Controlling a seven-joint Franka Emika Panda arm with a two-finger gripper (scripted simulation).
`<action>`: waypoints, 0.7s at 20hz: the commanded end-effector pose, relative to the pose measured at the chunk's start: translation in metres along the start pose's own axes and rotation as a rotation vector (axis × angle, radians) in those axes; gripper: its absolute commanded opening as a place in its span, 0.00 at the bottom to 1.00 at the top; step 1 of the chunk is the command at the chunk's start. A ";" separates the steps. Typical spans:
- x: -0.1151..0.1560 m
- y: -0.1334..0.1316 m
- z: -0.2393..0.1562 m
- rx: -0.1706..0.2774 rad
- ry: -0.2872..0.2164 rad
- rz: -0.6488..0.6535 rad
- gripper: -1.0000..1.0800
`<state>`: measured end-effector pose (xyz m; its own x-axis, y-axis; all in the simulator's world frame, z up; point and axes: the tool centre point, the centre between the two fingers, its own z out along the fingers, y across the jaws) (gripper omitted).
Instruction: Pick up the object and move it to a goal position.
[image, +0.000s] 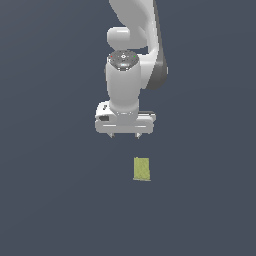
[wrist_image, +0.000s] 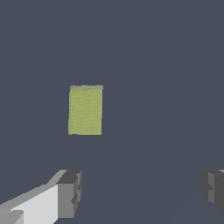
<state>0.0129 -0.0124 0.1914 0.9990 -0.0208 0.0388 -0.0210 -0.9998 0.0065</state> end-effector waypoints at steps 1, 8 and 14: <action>0.000 0.000 0.000 0.000 0.000 0.000 0.96; -0.007 -0.024 0.007 -0.004 -0.033 -0.032 0.96; -0.008 -0.026 0.008 -0.004 -0.037 -0.036 0.96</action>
<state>0.0054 0.0146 0.1832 0.9999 0.0167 0.0013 0.0167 -0.9998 0.0114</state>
